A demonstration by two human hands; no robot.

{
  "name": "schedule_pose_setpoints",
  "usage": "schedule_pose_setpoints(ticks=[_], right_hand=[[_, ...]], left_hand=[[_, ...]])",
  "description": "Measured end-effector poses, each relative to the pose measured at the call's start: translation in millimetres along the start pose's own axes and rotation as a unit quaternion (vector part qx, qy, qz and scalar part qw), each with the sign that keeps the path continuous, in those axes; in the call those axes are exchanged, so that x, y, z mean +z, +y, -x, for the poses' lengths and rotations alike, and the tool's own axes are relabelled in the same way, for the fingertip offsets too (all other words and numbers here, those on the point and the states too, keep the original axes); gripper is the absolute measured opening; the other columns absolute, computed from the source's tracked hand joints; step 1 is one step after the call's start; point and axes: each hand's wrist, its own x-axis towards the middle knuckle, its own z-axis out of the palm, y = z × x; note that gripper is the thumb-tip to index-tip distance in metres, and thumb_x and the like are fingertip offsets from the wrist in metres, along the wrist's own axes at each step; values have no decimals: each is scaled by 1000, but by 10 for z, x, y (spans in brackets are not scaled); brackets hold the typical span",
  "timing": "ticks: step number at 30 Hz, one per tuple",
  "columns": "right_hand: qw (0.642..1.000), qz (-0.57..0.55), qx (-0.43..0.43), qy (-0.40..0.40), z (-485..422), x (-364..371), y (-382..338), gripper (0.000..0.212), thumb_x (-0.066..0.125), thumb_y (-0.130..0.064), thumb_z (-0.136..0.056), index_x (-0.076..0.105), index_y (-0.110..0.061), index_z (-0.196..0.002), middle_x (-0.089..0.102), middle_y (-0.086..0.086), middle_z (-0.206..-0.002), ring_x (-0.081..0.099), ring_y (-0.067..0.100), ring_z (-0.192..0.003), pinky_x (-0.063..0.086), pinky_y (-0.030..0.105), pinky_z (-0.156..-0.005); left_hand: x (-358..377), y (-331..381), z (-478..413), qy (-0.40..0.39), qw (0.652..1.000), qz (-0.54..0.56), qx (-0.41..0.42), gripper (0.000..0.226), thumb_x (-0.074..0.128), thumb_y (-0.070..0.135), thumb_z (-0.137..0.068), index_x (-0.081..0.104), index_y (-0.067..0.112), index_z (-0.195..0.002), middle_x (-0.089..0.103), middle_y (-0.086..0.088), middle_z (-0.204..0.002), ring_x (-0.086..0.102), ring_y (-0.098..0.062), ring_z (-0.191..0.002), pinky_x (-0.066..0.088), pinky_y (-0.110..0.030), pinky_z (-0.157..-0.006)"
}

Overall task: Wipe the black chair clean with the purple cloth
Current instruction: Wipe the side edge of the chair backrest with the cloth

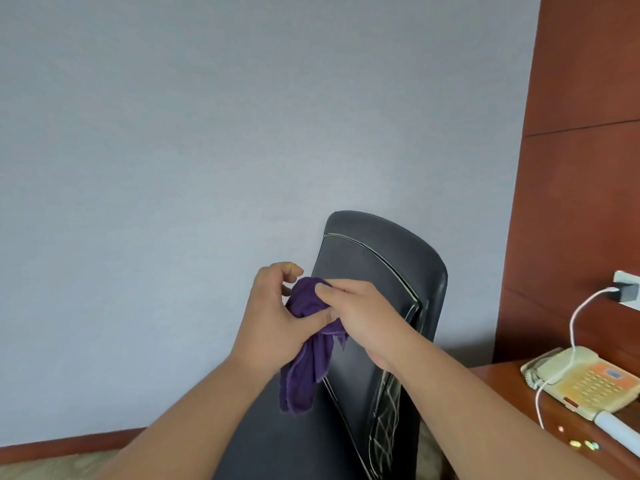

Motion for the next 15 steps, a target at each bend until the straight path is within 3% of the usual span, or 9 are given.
schedule_pose_setpoints(ticks=[4, 9, 11, 15], right_hand=[[989, -124, 35, 69, -48, -35, 27, 18, 60, -28, -99, 65, -22, -115, 76, 6, -100, 73, 20, -88, 58, 31, -76], [958, -253, 52, 127, -94, -22, 44, 25, 63, -32, -98, 67, -10, -108, 77, 9, -98, 75, 22, -90, 61, 31, -73], [957, -228, 32, 176, -110, 17, 98, 22, 64, -35, -96, 71, -14, -99, 77, 5, -93, 74, 22, -89, 61, 35, -76], [961, 2, -28, 275, -158, -87, 134, 24, 60, -34, -95, 73, -19, -82, 73, -4, -80, 69, 17, -82, 57, 41, -83]], left_hand=[[131, 33, 19, -90, 993, 56, -44, 84, 75, 54, -66, 32, 45, -138, 42, 25, -129, 51, 5, -116, 48, -20, -92], [352, 156, 60, -90, 969, 191, -129, 71, 53, 72, -80, 31, 45, -142, 58, 33, -118, 56, 13, -108, 45, -18, -88], [458, 174, 57, -64, 973, 168, -143, 59, 44, 70, -85, 38, 43, -137, 63, 25, -115, 60, 9, -104, 48, -23, -91], [594, 147, -14, -39, 978, 133, -155, 28, 46, 47, -97, 52, 37, -122, 69, 15, -104, 66, -2, -94, 52, -35, -91]])
